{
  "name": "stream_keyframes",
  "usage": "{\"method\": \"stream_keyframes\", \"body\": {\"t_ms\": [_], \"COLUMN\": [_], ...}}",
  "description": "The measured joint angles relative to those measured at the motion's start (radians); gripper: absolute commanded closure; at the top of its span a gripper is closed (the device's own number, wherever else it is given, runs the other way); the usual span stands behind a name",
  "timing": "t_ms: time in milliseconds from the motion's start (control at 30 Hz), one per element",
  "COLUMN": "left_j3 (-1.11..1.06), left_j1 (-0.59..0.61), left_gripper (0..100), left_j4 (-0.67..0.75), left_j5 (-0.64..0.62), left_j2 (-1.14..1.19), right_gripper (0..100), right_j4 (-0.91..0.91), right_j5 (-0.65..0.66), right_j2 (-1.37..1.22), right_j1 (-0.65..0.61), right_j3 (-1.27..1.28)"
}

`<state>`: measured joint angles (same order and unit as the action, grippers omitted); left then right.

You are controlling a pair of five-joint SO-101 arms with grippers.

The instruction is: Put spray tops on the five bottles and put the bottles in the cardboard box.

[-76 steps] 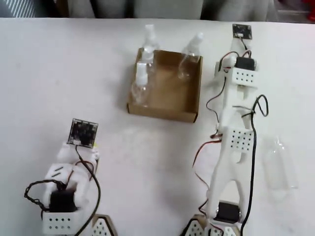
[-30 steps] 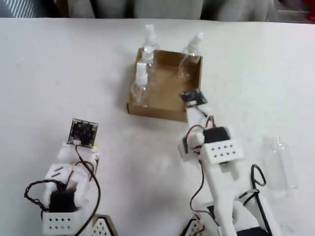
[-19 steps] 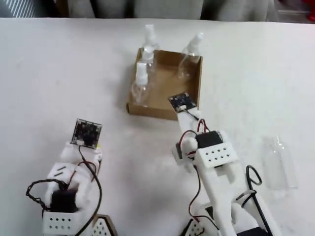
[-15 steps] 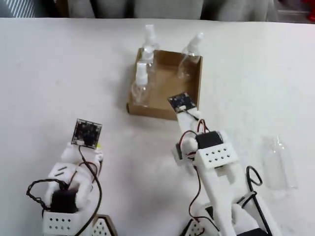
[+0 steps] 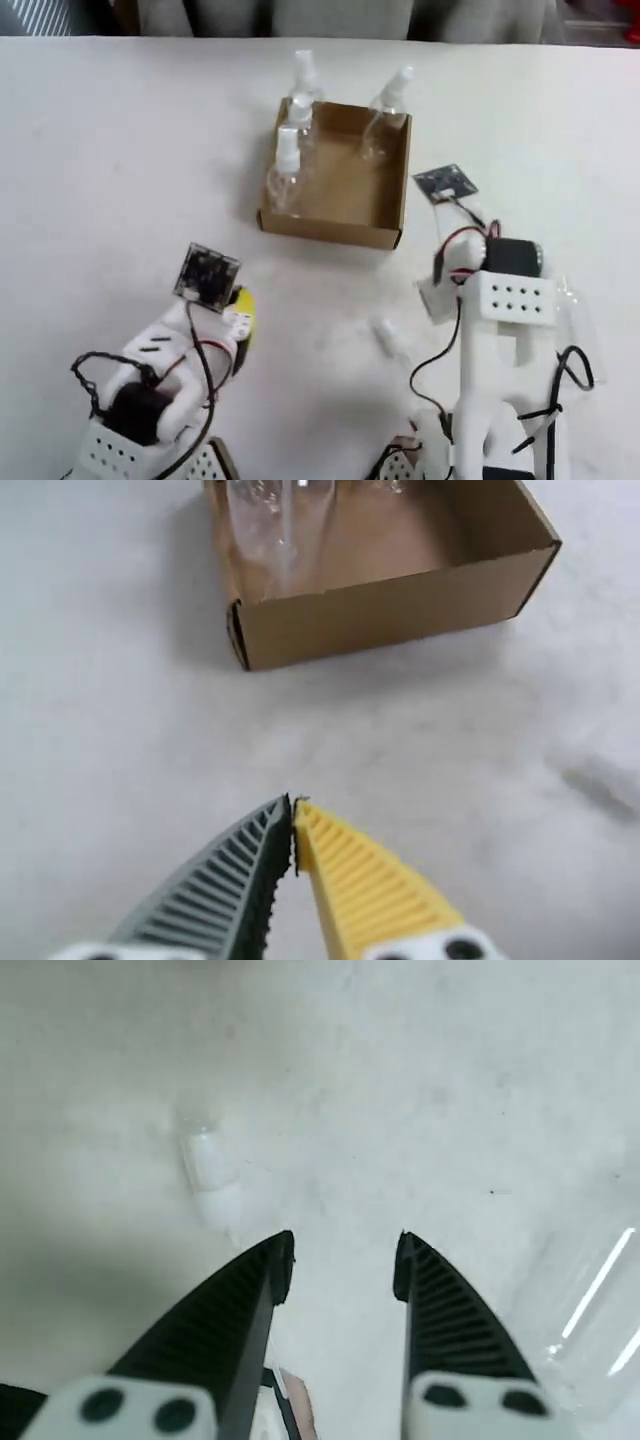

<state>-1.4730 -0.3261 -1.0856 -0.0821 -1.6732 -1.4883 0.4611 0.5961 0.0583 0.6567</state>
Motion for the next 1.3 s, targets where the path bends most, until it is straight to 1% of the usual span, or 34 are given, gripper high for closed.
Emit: {"method": "stream_keyframes", "body": {"t_ms": [100, 233, 300, 433, 500, 633, 700, 833, 900, 1000, 1167, 1300], "left_j3": [0.094, 0.221, 0.27, 0.344, 0.359, 0.361, 0.365, 0.371, 0.376, 0.43, 0.526, 0.571], "left_j1": [-0.103, -0.29, -0.384, -0.539, -0.588, -0.641, -0.658, -0.689, -0.697, -0.687, -0.651, -0.644], "left_gripper": [97, 97, 97, 97, 93, 76, 70, 69, 69, 69, 69, 69], "left_j4": [0.041, 0.121, 0.183, 0.279, 0.327, 0.473, 0.543, 0.671, 0.712, 0.72, 0.72, 0.72], "left_j5": [-0.077, -0.215, -0.313, -0.554, -0.654, -0.747, -0.793, -0.87, -0.898, -0.927, -0.941, -0.976], "left_j2": [0.163, 0.47, 0.603, 0.827, 0.899, 1.01, 1.071, 1.204, 1.266, 1.359, 1.517, 1.59], "right_gripper": [87.5, 87.6, 87.6, 87.6, 87.6, 87.7, 87.7, 87.8, 87.8, 87.8, 87.8, 87.8], "right_j4": [-0.002, -0.002, -0.002, -0.002, -0.002, -0.002, 0.008, 0.015, 0.017, 0.017, 0.017, 0.017], "right_j5": [0.048, 0.118, 0.143, 0.195, 0.23, 0.282, 0.293, 0.298, 0.298, 0.298, 0.298, 0.298], "right_j2": [0.0, 0.0, 0.0, 0.0, 0.0, 0.0, 0.0, 0.0, 0.0, 0.0, 0.0, 0.0], "right_j1": [0.095, 0.19, 0.239, 0.353, 0.41, 0.479, 0.493, 0.509, 0.508, 0.508, 0.508, 0.508], "right_j3": [-0.006, -0.006, -0.014, -0.06, -0.083, -0.094, -0.094, -0.094, -0.094, -0.094, -0.094, -0.094]}}
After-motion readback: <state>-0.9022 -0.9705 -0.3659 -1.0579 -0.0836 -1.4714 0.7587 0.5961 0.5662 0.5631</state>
